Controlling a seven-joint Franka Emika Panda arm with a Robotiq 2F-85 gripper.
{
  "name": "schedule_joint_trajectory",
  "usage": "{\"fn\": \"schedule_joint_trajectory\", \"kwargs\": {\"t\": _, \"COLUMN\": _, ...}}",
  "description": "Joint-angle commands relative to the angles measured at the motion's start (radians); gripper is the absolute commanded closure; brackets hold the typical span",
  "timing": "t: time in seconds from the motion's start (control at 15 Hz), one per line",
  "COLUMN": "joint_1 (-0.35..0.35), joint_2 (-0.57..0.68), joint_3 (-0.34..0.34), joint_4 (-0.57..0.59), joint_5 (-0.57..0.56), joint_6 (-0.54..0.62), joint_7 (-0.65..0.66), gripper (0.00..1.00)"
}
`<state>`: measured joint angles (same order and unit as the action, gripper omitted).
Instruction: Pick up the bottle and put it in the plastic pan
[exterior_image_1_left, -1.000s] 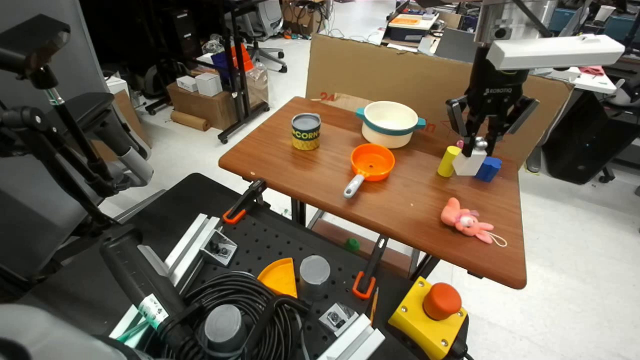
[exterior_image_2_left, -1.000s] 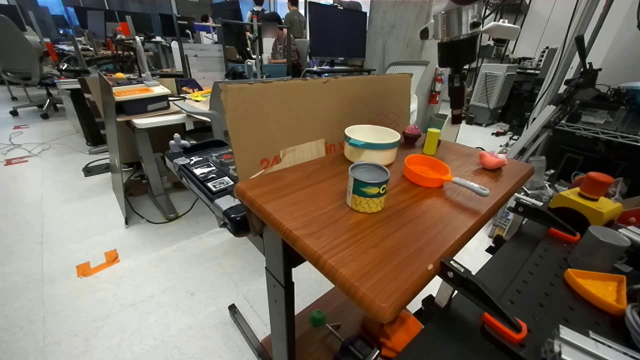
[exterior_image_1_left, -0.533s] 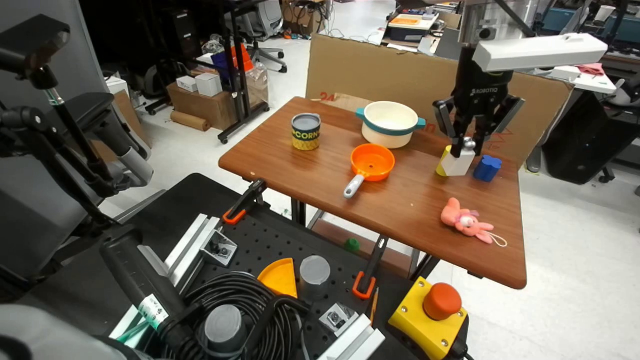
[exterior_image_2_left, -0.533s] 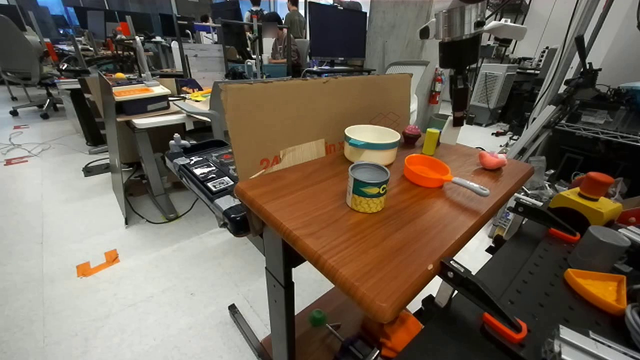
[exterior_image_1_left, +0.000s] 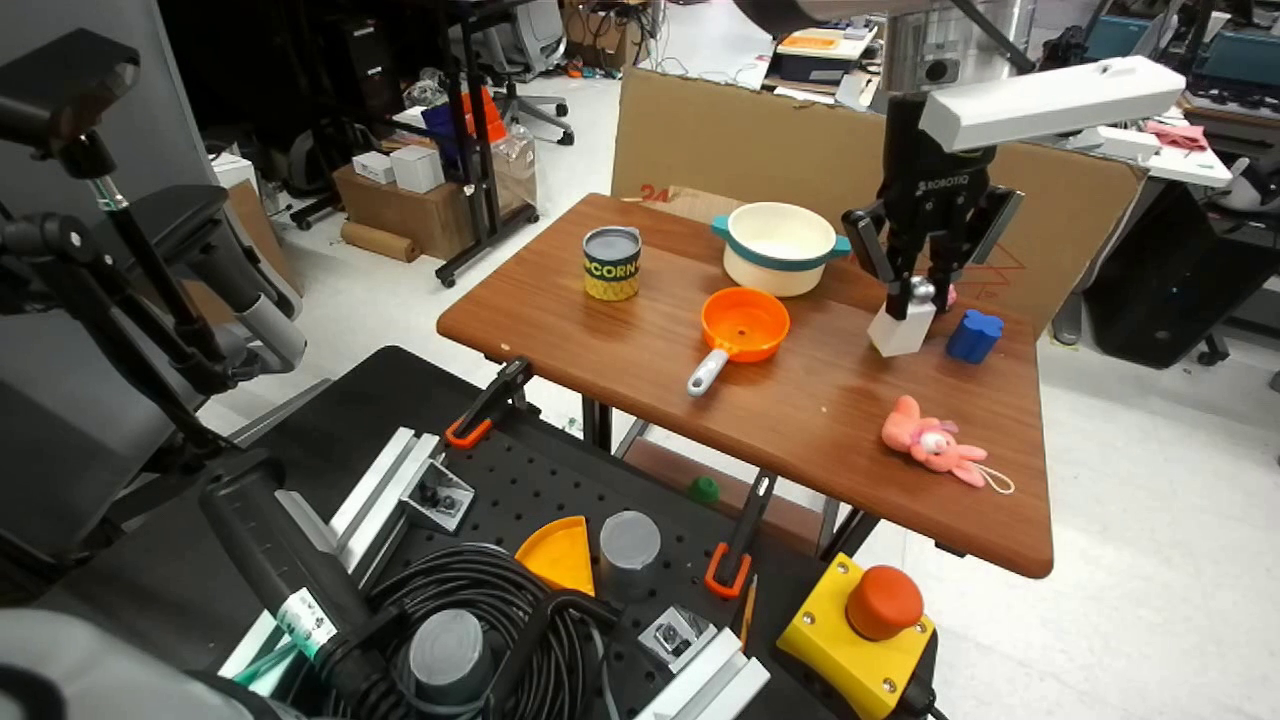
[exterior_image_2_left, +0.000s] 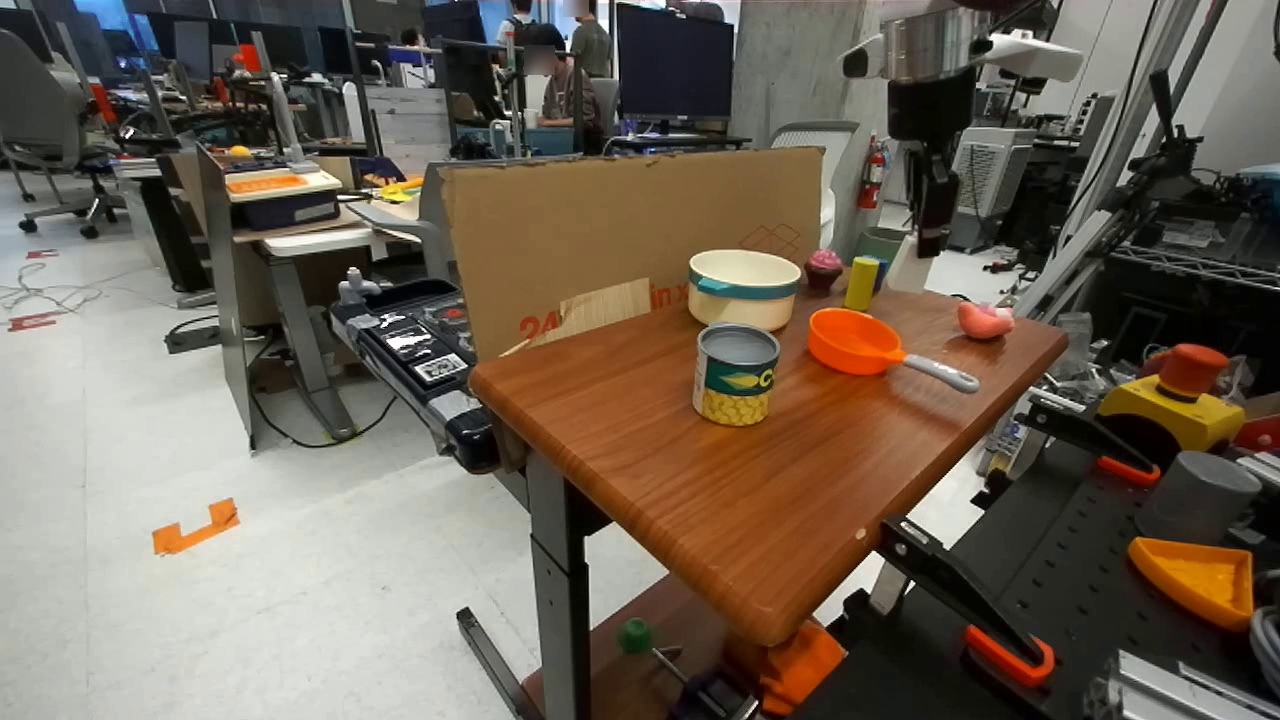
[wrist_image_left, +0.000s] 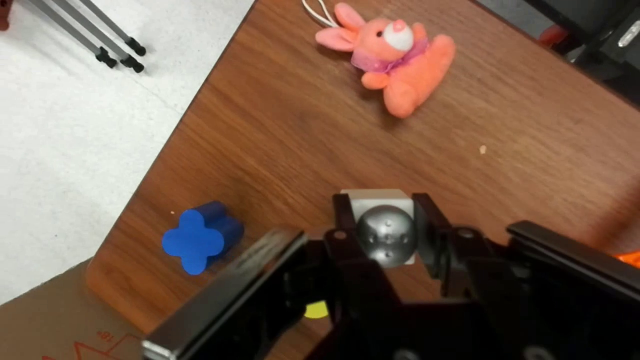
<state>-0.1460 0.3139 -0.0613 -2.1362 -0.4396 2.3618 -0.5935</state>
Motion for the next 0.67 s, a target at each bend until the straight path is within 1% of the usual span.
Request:
{"fn": "schedule_joint_trajectory", "kwargs": {"t": 0.0, "joint_1": 0.008, "joint_2": -0.070, "joint_3": -0.008, "joint_4": -0.103, "joint_5": -0.064, "joint_6": 0.104, "joint_7": -0.025, "gripper": 0.92}}
{"fn": "schedule_joint_trajectory", "kwargs": {"t": 0.27, "joint_1": 0.013, "joint_2": -0.099, "joint_3": -0.010, "joint_4": -0.143, "joint_5": -0.098, "joint_6": 0.128, "joint_7": -0.020, "gripper": 0.92}}
{"fn": "schedule_joint_trajectory", "kwargs": {"t": 0.33, "joint_1": 0.009, "joint_2": -0.104, "joint_3": -0.006, "joint_4": -0.152, "joint_5": -0.092, "joint_6": 0.141, "joint_7": -0.037, "gripper": 0.92}}
{"fn": "schedule_joint_trajectory", "kwargs": {"t": 0.47, "joint_1": 0.000, "joint_2": -0.110, "joint_3": 0.002, "joint_4": -0.164, "joint_5": -0.051, "joint_6": 0.168, "joint_7": -0.055, "gripper": 0.92}}
{"fn": "schedule_joint_trajectory", "kwargs": {"t": 0.6, "joint_1": -0.003, "joint_2": -0.107, "joint_3": 0.003, "joint_4": -0.166, "joint_5": -0.010, "joint_6": 0.198, "joint_7": -0.018, "gripper": 0.92}}
